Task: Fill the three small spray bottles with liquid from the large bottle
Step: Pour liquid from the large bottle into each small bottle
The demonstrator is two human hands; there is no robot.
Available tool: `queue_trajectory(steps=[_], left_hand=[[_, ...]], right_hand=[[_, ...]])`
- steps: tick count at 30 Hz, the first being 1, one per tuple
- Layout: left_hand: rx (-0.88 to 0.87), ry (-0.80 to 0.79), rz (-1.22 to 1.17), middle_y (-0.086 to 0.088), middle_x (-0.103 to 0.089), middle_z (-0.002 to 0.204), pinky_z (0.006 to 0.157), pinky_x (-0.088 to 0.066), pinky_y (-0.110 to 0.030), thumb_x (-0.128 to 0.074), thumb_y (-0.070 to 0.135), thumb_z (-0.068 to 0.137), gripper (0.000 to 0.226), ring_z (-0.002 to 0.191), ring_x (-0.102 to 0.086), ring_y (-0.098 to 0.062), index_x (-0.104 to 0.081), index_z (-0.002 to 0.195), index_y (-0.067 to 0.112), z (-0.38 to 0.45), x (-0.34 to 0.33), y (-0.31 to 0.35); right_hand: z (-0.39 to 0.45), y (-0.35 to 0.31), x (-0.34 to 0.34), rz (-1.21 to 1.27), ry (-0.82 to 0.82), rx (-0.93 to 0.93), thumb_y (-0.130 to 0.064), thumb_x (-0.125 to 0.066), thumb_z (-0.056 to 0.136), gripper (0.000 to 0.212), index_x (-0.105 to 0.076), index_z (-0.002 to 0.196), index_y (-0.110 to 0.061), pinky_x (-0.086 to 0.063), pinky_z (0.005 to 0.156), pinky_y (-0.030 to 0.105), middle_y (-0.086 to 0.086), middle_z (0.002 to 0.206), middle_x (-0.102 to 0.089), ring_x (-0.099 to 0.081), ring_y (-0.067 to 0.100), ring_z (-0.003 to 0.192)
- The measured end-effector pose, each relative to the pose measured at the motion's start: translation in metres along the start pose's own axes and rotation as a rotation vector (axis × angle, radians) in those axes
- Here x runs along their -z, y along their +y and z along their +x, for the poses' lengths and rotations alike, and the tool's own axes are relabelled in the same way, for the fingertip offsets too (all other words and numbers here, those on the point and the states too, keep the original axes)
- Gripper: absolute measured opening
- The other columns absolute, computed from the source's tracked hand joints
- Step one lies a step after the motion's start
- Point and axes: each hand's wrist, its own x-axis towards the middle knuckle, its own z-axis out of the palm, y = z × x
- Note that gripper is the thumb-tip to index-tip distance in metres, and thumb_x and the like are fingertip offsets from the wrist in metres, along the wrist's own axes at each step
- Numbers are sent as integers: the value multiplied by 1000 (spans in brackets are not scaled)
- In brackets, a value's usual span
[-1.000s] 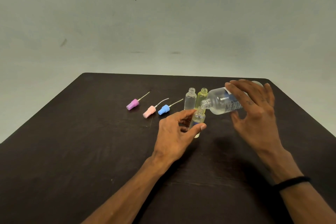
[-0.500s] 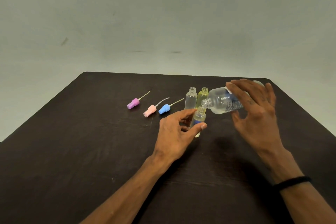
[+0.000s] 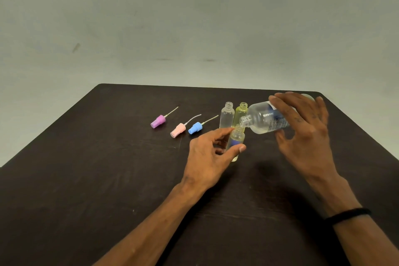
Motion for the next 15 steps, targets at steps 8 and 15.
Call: queue_trajectory(steps=[8, 15], left_hand=[[-1, -4, 2, 10, -76, 117, 86, -63, -27, -85, 42, 85, 55, 105, -71, -5, -71, 135, 25, 1, 1, 0], [-2, -2, -2, 9, -77, 115, 85, -64, -28, -86, 43, 84, 55, 104, -72, -7, -72, 134, 24, 1, 0, -1]], right_hand=[[0, 1, 0, 8, -8, -2, 13, -88, 67, 94, -56, 149, -18, -25, 122, 72, 10, 148, -60, -50, 30, 143], [0, -1, 1, 6, -5, -7, 14, -85, 68, 88, -61, 147, -15, -24, 122, 71, 9, 147, -62, -52, 31, 142]])
